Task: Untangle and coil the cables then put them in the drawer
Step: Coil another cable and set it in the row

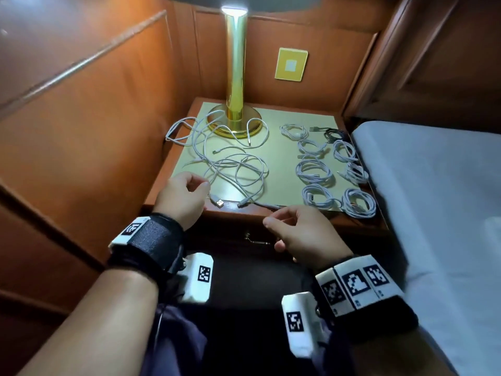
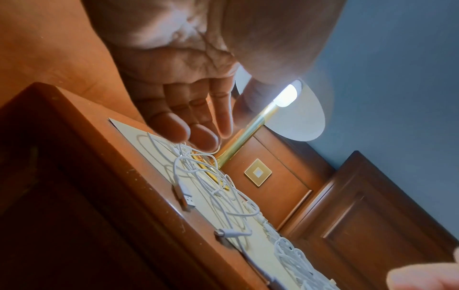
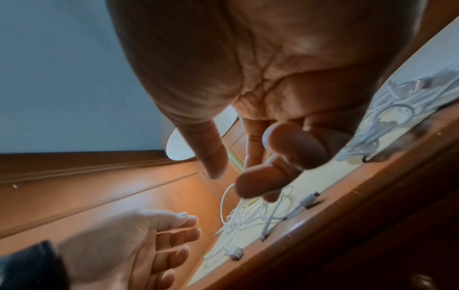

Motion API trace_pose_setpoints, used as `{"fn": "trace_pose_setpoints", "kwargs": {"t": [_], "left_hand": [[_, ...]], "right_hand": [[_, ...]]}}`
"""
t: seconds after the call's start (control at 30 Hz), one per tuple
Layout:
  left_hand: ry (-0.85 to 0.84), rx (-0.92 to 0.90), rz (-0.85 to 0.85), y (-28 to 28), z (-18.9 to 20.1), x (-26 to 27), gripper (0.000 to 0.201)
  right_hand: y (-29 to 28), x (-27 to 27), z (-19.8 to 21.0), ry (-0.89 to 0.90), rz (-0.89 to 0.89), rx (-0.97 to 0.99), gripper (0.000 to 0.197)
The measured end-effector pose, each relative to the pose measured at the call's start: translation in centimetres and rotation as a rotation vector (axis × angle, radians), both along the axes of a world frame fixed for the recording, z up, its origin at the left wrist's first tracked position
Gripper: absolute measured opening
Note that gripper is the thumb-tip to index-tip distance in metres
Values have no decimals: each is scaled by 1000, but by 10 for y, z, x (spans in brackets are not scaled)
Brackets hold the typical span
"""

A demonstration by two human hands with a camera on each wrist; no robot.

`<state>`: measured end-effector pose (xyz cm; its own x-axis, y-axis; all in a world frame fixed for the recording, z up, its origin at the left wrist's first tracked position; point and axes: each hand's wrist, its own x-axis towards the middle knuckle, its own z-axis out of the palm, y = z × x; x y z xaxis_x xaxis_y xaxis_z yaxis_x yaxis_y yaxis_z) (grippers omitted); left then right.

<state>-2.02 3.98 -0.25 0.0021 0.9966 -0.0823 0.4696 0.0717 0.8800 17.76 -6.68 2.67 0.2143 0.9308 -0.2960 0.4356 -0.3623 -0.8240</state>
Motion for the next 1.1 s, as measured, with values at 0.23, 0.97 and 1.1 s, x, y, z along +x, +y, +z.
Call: {"fn": "trace_pose_setpoints", "kwargs": {"t": [0.23,0.97,1.1], "left_hand": [[166,-117,-78,35,-16,17,30],[-256,199,43,30,-12,14,8],[-479,50,-73,25,-3,20,25]], "right_hand": [[48,-2,-18,-162,86,-32,16],[80,-1,-33,-231,104,0,52],[92,-1,-29,290,-109,12,50]]}}
